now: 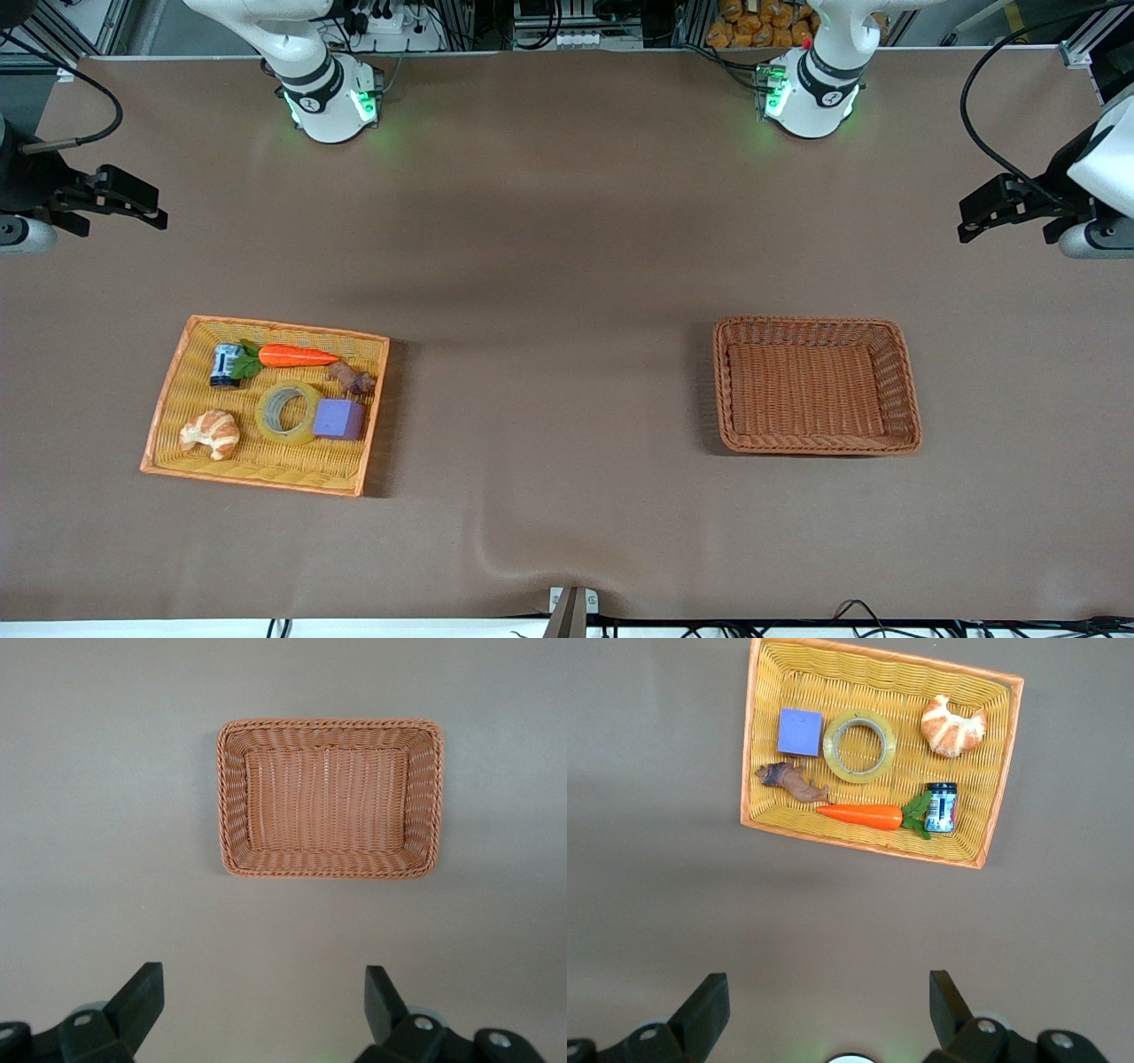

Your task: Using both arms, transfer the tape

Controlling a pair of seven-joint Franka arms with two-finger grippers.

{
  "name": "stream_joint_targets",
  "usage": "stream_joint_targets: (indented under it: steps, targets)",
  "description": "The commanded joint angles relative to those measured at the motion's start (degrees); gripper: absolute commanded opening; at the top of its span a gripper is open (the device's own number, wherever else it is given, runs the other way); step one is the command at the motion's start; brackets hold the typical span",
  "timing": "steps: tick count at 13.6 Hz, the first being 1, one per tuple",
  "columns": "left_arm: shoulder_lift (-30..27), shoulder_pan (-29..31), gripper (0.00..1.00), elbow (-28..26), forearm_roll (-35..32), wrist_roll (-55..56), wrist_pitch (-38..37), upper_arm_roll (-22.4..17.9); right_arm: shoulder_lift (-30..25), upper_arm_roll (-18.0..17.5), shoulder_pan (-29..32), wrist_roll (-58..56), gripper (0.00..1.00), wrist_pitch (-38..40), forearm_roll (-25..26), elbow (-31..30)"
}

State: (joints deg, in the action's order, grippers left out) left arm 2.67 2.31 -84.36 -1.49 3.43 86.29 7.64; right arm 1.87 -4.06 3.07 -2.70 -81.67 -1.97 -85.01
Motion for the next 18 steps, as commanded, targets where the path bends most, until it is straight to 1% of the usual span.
stream_joint_targets:
  steps: [1,11,14,16,18]
  targets:
    - [-0.30,-0.03,1.00,0.59,-0.44,1.31,-0.78,0.09,-0.02,0.10,-0.35,0.42,1.00,0.82,-0.32,0.72]
    - [-1.00,0.67,1.00,-0.11,-0.18,1.49,-0.86,-0.08,-0.28,0.19,-0.26,0.59,1.00,1.34,-0.23,0.72]
    - [-1.36,0.67,1.00,-0.37,-0.18,1.49,-1.13,-0.08,-0.46,0.01,-0.35,1.03,1.00,3.09,-0.23,0.90]
    - [-1.36,0.67,1.00,-0.37,-0.18,1.49,-1.04,-0.08,-0.90,-1.04,-1.13,1.12,1.00,5.90,-0.23,1.08]
    - [-1.44,0.76,1.00,-0.37,-0.18,1.49,-1.04,-0.08,-1.52,-2.18,-2.37,1.12,1.00,6.00,0.65,1.16]
